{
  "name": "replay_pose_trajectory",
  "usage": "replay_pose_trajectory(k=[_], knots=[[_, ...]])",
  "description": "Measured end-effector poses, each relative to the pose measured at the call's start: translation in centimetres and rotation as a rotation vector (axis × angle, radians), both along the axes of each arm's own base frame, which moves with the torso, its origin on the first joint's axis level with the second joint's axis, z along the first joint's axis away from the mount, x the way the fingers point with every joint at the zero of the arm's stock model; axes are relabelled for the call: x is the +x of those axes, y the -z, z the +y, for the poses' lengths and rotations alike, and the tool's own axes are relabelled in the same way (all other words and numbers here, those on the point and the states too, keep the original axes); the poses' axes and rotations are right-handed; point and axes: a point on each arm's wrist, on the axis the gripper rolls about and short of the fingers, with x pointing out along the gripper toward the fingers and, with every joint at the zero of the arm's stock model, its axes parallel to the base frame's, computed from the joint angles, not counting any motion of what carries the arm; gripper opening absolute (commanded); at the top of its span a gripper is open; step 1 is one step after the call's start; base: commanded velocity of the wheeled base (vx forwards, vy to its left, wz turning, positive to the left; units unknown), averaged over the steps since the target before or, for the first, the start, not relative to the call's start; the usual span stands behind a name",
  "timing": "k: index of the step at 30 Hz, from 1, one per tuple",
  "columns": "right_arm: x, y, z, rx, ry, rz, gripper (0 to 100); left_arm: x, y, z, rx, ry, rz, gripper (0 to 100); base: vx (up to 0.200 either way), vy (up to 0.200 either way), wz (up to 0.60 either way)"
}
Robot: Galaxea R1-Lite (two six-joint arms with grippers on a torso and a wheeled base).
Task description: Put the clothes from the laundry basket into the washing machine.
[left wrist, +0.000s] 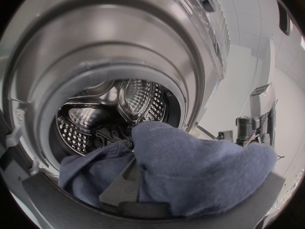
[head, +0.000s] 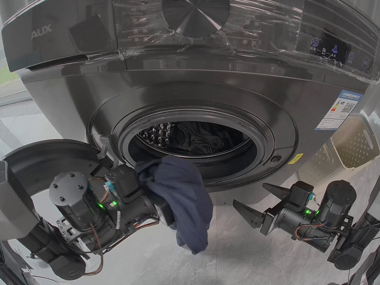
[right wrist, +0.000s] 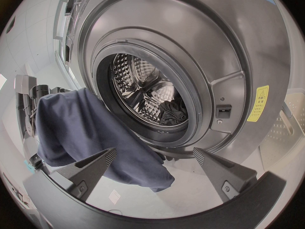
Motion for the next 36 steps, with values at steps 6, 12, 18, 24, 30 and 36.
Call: replay_pose_trajectory(k=[6,12,18,24,30,36], knots=[[-1.2,-0.2,0.3,0.002,-0.039,-0.002,100,3.3,1.1,-2.6,0.006,-0.029,-0.019,0,0.000,0.000,0.00],[-1.8,-0.5,0.3,0.006,-0.056,-0.007,100,7.1,2.1,-4.9,-0.021,-0.070,-0.051,0,0.000,0.000,0.00],[-2.1,-0.6,0.2,0.008,-0.063,-0.008,100,11.6,2.3,-6.5,-0.076,-0.132,-0.115,0,0.000,0.000,0.00],[-2.2,-0.6,0.2,0.007,-0.066,-0.007,100,15.6,2.7,-7.6,-0.084,-0.185,-0.123,0,0.000,0.000,0.00],[-2.2,-0.5,0.2,0.006,-0.067,-0.004,100,18.9,2.3,-8.5,-0.096,-0.242,-0.134,0,0.000,0.000,0.00],[-2.2,-0.5,0.2,0.005,-0.067,-0.003,100,21.6,1.9,-8.7,-0.108,-0.284,-0.147,0,0.000,0.000,0.00]])
